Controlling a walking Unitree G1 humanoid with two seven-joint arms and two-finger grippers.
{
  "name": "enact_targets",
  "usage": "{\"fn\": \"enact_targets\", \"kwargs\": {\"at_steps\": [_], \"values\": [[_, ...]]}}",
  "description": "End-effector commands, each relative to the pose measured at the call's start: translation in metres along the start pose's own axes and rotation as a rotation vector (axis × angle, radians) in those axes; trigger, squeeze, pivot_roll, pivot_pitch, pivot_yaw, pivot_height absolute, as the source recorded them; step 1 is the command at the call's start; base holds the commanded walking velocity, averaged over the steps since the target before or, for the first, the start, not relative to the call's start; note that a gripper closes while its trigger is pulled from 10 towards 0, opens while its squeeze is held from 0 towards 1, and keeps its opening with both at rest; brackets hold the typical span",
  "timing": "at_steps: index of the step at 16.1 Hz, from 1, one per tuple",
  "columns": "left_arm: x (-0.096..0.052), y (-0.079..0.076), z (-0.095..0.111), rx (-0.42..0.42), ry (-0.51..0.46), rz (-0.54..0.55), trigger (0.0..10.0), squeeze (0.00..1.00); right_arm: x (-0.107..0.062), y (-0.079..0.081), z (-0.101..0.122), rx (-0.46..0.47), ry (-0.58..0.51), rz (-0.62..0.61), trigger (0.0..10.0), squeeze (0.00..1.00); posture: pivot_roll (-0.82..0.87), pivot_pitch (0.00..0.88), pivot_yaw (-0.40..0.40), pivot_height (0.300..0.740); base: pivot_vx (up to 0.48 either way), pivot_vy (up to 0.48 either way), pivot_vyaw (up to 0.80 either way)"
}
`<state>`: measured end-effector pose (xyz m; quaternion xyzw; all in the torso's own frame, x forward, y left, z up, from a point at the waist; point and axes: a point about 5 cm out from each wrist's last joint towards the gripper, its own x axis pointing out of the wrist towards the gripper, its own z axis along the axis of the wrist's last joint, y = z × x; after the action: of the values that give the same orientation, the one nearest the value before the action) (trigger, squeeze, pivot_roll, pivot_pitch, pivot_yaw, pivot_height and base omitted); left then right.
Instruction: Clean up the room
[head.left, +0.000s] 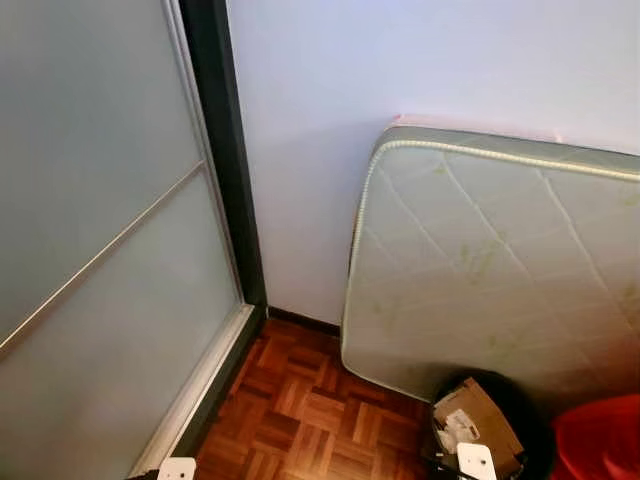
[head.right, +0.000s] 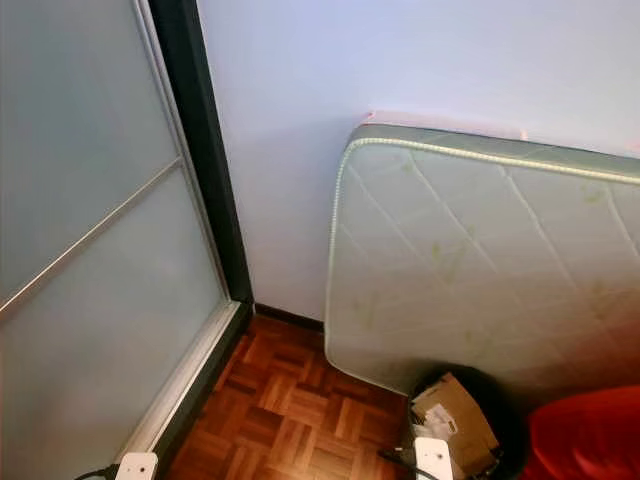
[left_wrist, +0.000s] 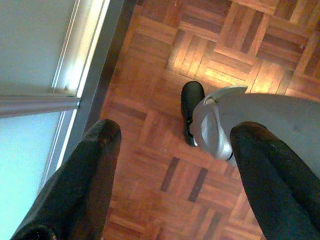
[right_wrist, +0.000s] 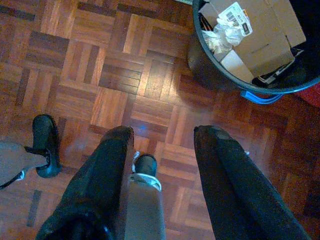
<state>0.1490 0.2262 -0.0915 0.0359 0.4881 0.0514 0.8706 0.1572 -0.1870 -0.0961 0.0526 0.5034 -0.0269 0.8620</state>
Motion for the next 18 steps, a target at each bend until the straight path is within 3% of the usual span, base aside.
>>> {"fn": "enact_targets", "kwargs": {"at_steps": [1, 5, 8, 13, 16, 18], "values": [[-0.0003, 0.0003, -0.002, -0.011, 0.008, 0.007, 10.0, 0.0, -0.0004, -0.002, -0.0025, -0.002, 0.017, -0.005, 10.0, 0.0, 0.1, 0.0, -0.051, 0.74, 0.0, 0.0, -0.8], [0.0, -0.0015, -0.0027, 0.028, 0.024, 0.005, 10.0, 0.0, -0.0005, -0.0034, -0.0015, -0.014, 0.016, -0.004, 10.0, 0.0, 0.09, 0.0, -0.054, 0.74, 0.0, 0.0, -0.8], [-0.0001, -0.0023, -0.0036, 0.036, 0.026, 0.011, 10.0, 0.0, -0.0006, -0.004, -0.0014, -0.014, 0.016, -0.006, 10.0, 0.0, 0.08, 0.0, -0.051, 0.74, 0.0, -0.48, -0.8], [-0.0002, -0.0007, -0.0039, 0.043, 0.031, 0.013, 10.0, 0.0, -0.0004, -0.0023, -0.0015, -0.001, 0.01, -0.006, 10.0, 0.0, 0.08, 0.0, -0.04, 0.74, 0.0, 0.0, -0.8], [-0.0003, 0.0002, -0.0044, 0.089, 0.037, 0.011, 10.0, 0.0, -0.0003, -0.0006, -0.0018, 0.004, 0.01, -0.001, 10.0, 0.0, 0.07, 0.0, -0.035, 0.74, 0.0, 0.0, -0.8], [-0.0003, 0.0005, -0.0042, 0.108, 0.037, 0.017, 10.0, 0.0, -0.0002, -0.0004, -0.0019, -0.007, 0.013, 0.002, 10.0, 0.0, 0.07, 0.0, -0.035, 0.74, 0.0, -0.48, -0.8]]}}
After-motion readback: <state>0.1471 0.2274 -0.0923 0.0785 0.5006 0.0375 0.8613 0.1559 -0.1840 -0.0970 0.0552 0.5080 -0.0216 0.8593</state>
